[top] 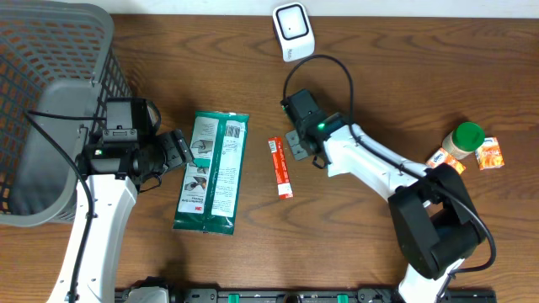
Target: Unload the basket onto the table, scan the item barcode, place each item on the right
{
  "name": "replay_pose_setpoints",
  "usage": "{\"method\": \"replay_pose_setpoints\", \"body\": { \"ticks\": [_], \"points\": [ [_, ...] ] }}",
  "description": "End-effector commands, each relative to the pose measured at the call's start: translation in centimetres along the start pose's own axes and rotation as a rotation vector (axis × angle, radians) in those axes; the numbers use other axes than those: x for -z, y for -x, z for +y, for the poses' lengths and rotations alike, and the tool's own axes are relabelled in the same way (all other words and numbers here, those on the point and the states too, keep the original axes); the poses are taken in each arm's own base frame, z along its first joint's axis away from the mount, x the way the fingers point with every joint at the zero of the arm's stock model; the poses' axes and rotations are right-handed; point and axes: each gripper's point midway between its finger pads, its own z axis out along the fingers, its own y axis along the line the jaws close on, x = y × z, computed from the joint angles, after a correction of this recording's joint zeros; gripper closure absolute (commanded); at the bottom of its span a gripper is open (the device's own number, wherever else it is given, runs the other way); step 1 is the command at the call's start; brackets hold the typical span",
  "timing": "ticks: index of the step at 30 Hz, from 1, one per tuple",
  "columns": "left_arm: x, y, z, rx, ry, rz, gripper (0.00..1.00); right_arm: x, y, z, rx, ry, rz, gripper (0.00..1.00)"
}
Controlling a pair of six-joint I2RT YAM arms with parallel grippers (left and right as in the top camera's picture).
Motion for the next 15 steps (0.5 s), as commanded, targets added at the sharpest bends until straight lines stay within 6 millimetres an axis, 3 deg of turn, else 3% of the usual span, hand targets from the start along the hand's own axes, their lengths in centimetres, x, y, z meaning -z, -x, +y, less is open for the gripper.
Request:
{"method": "replay_pose_setpoints", "body": {
  "ticks": [1,8,15],
  "points": [
    [0.2,0.3,0.0,0.0,0.004,-0.007,0.15,-0.8,-0.6,-3.1,-0.066,-0.069,0.029,0.92],
    [0.2,0.3,0.0,0.0,0.004,-0.007,0.15,-1.8,-2.4,-6.5,-0.135,-0.102,0.081,0.86],
    [0.2,0.3,0.0,0.0,0.004,-0.007,0.15,-2.1,-3.8,-9.6,-0.171,-0.118,0.136,0.88]
  ]
}}
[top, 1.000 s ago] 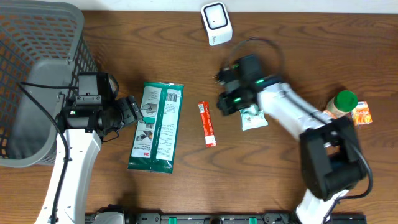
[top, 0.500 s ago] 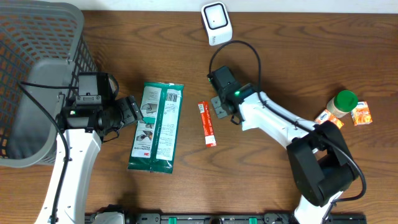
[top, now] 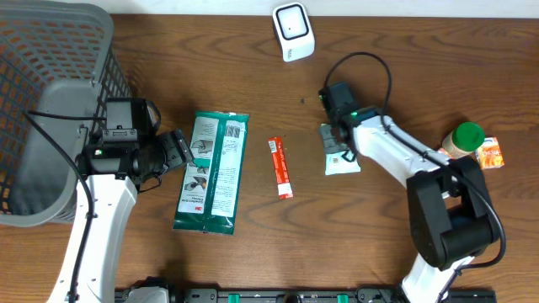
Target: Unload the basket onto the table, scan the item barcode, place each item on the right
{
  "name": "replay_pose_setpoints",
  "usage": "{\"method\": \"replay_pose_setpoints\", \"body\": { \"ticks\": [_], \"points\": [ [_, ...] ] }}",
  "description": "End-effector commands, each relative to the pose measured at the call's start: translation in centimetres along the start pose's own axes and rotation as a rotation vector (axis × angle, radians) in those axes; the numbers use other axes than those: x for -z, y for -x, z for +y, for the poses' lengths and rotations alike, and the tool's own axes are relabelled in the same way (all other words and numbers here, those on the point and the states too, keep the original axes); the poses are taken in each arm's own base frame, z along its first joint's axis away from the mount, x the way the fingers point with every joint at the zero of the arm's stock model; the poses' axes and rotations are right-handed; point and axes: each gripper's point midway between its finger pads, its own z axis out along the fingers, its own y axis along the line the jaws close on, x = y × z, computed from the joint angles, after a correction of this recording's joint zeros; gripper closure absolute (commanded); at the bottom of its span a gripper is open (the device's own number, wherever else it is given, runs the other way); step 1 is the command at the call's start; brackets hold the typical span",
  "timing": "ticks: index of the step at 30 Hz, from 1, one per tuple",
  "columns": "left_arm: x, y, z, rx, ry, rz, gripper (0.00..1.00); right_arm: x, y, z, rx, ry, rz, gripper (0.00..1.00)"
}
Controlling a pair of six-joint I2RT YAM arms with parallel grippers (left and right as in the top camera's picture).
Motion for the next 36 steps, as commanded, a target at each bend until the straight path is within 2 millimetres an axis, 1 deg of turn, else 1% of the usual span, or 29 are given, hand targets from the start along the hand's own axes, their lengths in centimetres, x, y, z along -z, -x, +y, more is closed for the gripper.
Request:
{"method": "replay_pose_setpoints", "body": {
  "ticks": [1,2,4,5,7,10,12,20,23,26,29,32,36],
  "points": [
    [0.2,0.3,0.0,0.0,0.004,-0.007,0.15,-0.6,-0.6,-1.0,-0.01,-0.004,0.029,0.89],
    [0.2,0.3,0.0,0.0,0.004,-0.007,0.15,-0.7,-0.6,-1.0,-0.017,0.009,0.032,0.9],
    [0.2,0.3,0.0,0.0,0.004,-0.007,0.15,-0.7,-0.7,-0.7,-0.024,0.042,0.037,0.99],
    [0.2,0.3,0.0,0.0,0.004,-0.007,0.15,-0.7,-0.7,-0.1,-0.025,0.076,0.041,0.99],
    [0.2,0.3,0.0,0.0,0.004,-0.007,0.15,-0.4,-0.3,2.0,-0.027,0.194,0.028,0.99],
    [0.2,0.3,0.0,0.0,0.004,-0.007,0.15,0.3,0.3,4.5,-0.02,0.326,0.01,0.98],
    [0.2,0.3,0.0,0.0,0.004,-0.007,0.15,0.7,0.5,5.6,-0.014,0.381,0.002,0.98],
    [0.2,0.3,0.0,0.0,0.004,-0.007,0.15,1.5,0.8,8.7,0.052,0.421,-0.035,0.96],
    [0.2,0.3,0.0,0.0,0.004,-0.007,0.15,1.8,1.0,9.9,0.079,0.429,-0.059,0.93],
    [0.2,0.3,0.0,0.0,0.004,-0.007,0.15,1.8,1.3,10.3,0.103,0.383,-0.087,0.93],
    [0.2,0.3,0.0,0.0,0.004,-0.007,0.14,1.4,1.3,10.0,0.121,0.306,-0.105,0.93],
    [0.2,0.3,0.0,0.0,0.004,-0.007,0.15,0.7,1.2,9.5,0.129,0.239,-0.107,0.9],
    [0.2,0.3,0.0,0.0,0.004,-0.007,0.15,-1.0,0.6,8.9,0.13,0.191,-0.081,0.9]
  ]
}}
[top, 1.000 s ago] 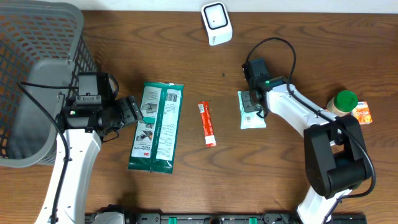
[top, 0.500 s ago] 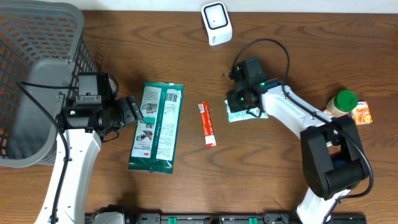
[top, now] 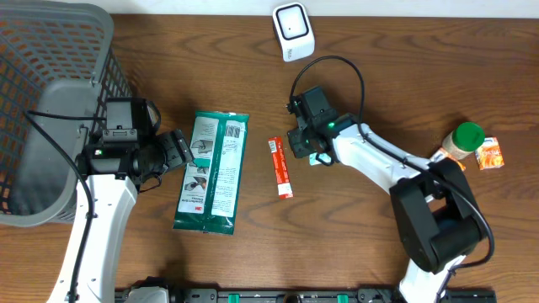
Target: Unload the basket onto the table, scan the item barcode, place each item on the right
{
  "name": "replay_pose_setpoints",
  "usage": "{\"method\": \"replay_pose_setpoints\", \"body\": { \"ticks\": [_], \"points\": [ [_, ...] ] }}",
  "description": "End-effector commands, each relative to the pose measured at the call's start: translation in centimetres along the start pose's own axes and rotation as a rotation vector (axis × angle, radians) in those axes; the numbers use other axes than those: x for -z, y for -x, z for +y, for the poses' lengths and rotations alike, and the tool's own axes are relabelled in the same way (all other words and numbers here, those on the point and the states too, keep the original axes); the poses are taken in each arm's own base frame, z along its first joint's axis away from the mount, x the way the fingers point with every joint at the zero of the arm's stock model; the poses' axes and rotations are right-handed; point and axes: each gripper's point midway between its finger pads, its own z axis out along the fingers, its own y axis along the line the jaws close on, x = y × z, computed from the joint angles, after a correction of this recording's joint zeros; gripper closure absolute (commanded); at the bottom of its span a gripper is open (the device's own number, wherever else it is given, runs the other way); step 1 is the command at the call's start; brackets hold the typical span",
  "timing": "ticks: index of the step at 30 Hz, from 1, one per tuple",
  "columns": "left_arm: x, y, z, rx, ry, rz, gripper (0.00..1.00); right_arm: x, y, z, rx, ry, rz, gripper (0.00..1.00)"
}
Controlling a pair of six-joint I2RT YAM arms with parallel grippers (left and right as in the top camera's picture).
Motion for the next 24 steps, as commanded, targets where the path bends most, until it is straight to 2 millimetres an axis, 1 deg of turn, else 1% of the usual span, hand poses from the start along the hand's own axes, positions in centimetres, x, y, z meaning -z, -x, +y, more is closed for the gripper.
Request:
{"method": "replay_pose_setpoints", "body": {
  "ticks": [1,2,4,5,8,13,15,20,22,24],
  "points": [
    [0.2,0.3,0.0,0.0,0.004,-0.007,0.15,-1.9,-1.3,-1.9,0.011,-0.107,0.04,0.89],
    [0.2,0.3,0.0,0.0,0.004,-0.007,0.15,-2.1,-1.5,-2.4,0.01,-0.13,0.047,0.89],
    [0.2,0.3,0.0,0.0,0.004,-0.007,0.15,-2.1,-2.0,-4.3,0.002,-0.21,0.065,0.97],
    [0.2,0.3,0.0,0.0,0.004,-0.007,0.15,-1.9,-2.2,-5.3,-0.002,-0.251,0.073,0.99],
    [0.2,0.3,0.0,0.0,0.004,-0.007,0.15,-0.9,-2.9,-8.4,-0.024,-0.361,0.105,0.99],
    [0.2,0.3,0.0,0.0,0.004,-0.007,0.15,0.0,-4.3,-11.7,-0.077,-0.414,0.165,0.99],
    [0.2,0.3,0.0,0.0,0.004,-0.007,0.15,0.5,-5.0,-13.4,-0.091,-0.43,0.201,0.99],
    [0.2,0.3,0.0,0.0,0.004,-0.007,0.15,1.1,-6.2,-15.6,-0.125,-0.446,0.246,0.99],
    [0.2,0.3,0.0,0.0,0.004,-0.007,0.15,1.3,-6.1,-16.1,-0.142,-0.441,0.242,0.99],
    [0.2,0.3,0.0,0.0,0.004,-0.007,0.15,1.6,-5.6,-16.0,-0.15,-0.43,0.226,0.99]
  ]
}}
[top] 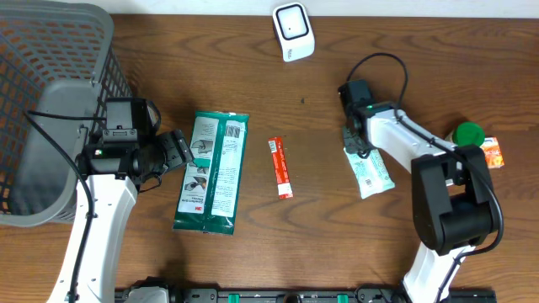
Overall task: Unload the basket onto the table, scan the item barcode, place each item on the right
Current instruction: 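Place the wipes packet at the right side and open the right gripper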
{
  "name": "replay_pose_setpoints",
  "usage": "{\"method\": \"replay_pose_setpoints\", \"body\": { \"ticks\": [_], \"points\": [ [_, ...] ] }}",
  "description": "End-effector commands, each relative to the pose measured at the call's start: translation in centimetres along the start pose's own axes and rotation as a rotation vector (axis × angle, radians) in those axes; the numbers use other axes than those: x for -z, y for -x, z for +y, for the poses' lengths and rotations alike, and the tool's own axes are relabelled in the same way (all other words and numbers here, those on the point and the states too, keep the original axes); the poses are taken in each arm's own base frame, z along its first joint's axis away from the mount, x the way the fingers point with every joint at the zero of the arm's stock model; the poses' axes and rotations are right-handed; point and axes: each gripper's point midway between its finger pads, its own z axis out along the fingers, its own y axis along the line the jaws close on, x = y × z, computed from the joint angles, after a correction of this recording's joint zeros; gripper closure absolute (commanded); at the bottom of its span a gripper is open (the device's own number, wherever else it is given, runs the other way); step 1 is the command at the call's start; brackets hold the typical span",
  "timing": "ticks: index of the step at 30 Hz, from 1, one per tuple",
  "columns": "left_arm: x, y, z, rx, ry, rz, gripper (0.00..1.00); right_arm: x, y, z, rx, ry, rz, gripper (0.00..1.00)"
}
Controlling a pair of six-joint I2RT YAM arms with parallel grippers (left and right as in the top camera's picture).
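The white barcode scanner (292, 30) stands at the table's far edge. My right gripper (354, 143) is right of centre, well short of the scanner, and looks shut on the upper end of a white and teal packet (371, 173). The packet stretches toward the near right with its printed side up. My left gripper (179, 151) stands open at the left edge of a large green and white packet (211, 172), with nothing between its fingers.
A grey mesh basket (50, 93) fills the far left. A red stick pack (280, 167) lies mid-table. A green-lidded jar (466, 135) and a small orange packet (490, 153) sit at the right edge, close to the right arm.
My right gripper has moved from beside the red stick pack to the right, the white packet with it. The packet now shows at full length. The left arm has not moved.
My right gripper was first near the red stick pack below the scanner with the packet barely showing. Then it was further right with the packet under it. Then it was back by the stick pack, and now it is furthest right. The left arm stayed put.
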Motion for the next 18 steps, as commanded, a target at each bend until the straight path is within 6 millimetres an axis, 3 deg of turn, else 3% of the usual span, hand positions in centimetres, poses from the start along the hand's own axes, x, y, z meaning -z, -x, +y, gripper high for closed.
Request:
{"method": "replay_pose_setpoints", "body": {
  "ticks": [1,6,11,15,18],
  "points": [
    [0.2,0.3,0.0,0.0,0.004,-0.007,0.15,0.6,-0.1,0.1,0.004,0.037,0.0,0.99],
    [0.2,0.3,0.0,0.0,0.004,-0.007,0.15,4.0,1.3,2.3,0.015,0.151,-0.082,0.98],
    [0.2,0.3,0.0,0.0,0.004,-0.007,0.15,8.5,2.0,5.8,0.064,0.334,-0.165,0.91],
    [0.2,0.3,0.0,0.0,0.004,-0.007,0.15,10.3,0.9,9.2,0.127,0.471,-0.153,0.81],
    [0.2,0.3,0.0,0.0,0.004,-0.007,0.15,10.2,-0.5,10.3,0.164,0.478,-0.109,0.78]
  ]
}}
